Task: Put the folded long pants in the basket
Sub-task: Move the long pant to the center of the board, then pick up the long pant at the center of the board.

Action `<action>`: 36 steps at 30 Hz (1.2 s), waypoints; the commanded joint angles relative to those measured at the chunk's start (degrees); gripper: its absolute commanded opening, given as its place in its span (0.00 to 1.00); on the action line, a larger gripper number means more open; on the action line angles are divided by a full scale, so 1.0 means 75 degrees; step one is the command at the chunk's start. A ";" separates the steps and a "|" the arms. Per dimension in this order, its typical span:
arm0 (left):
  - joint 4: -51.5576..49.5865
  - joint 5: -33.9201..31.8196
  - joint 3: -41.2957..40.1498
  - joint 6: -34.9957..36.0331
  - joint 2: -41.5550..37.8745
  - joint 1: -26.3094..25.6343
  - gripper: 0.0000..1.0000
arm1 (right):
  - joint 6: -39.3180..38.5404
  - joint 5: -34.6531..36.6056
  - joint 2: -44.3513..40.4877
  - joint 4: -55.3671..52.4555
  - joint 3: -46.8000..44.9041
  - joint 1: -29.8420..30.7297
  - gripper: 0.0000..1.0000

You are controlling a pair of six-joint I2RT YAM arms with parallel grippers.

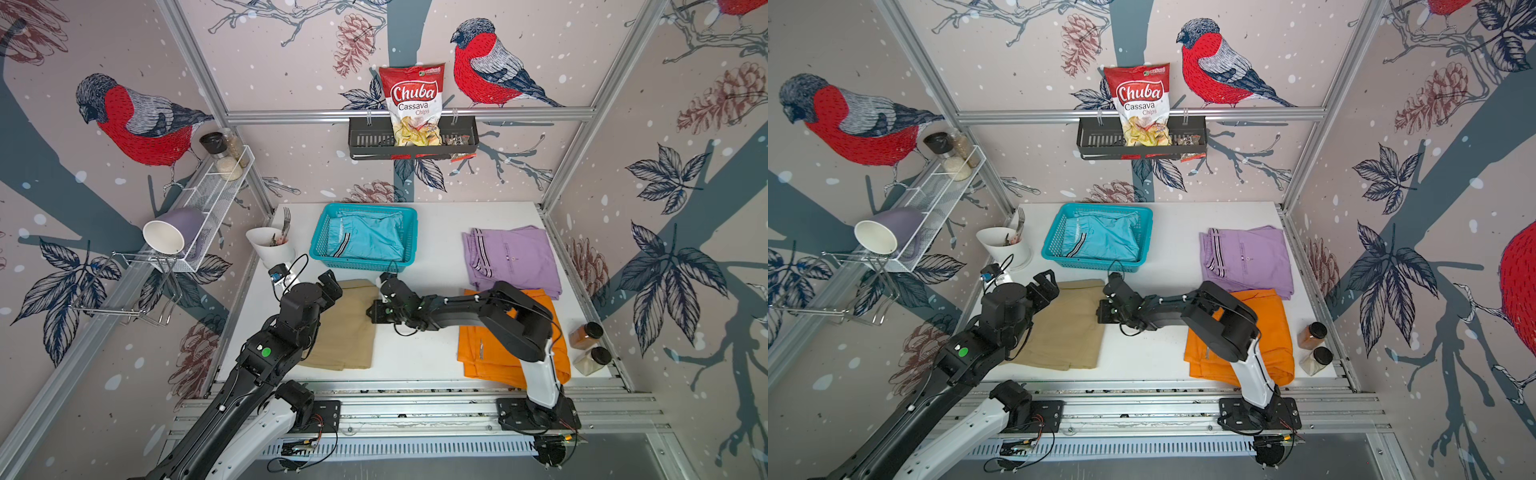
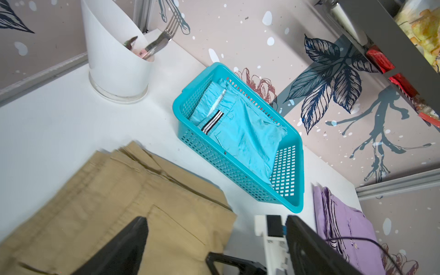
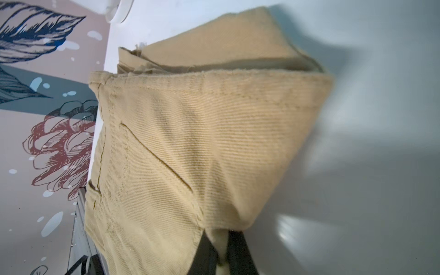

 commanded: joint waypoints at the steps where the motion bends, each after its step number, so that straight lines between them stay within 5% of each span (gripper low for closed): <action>1: 0.0374 0.0737 -0.0020 0.0271 0.0305 0.0026 0.92 | -0.0138 0.0517 -0.1253 0.0030 -0.1260 -0.0370 0.00; 8: 0.0710 0.1775 -0.0498 0.0186 0.1165 0.0036 0.88 | -0.0906 0.0058 -0.3800 -0.0534 -0.3496 -0.1900 0.00; 14: 0.0630 0.2141 -0.0772 0.0032 0.2042 0.0044 0.89 | -0.1293 -0.0248 -0.4932 -0.0939 -0.4236 -0.2957 0.00; 26: 0.1911 0.3470 -0.1179 0.0558 0.4518 0.0247 0.86 | -0.1282 -0.0565 -0.4303 -0.0560 -0.4136 -0.3079 0.00; 36: 0.2496 0.3727 -0.1202 0.0748 0.5046 0.0279 0.83 | -0.1210 -0.0454 -0.3856 -0.0579 -0.3656 -0.2720 0.00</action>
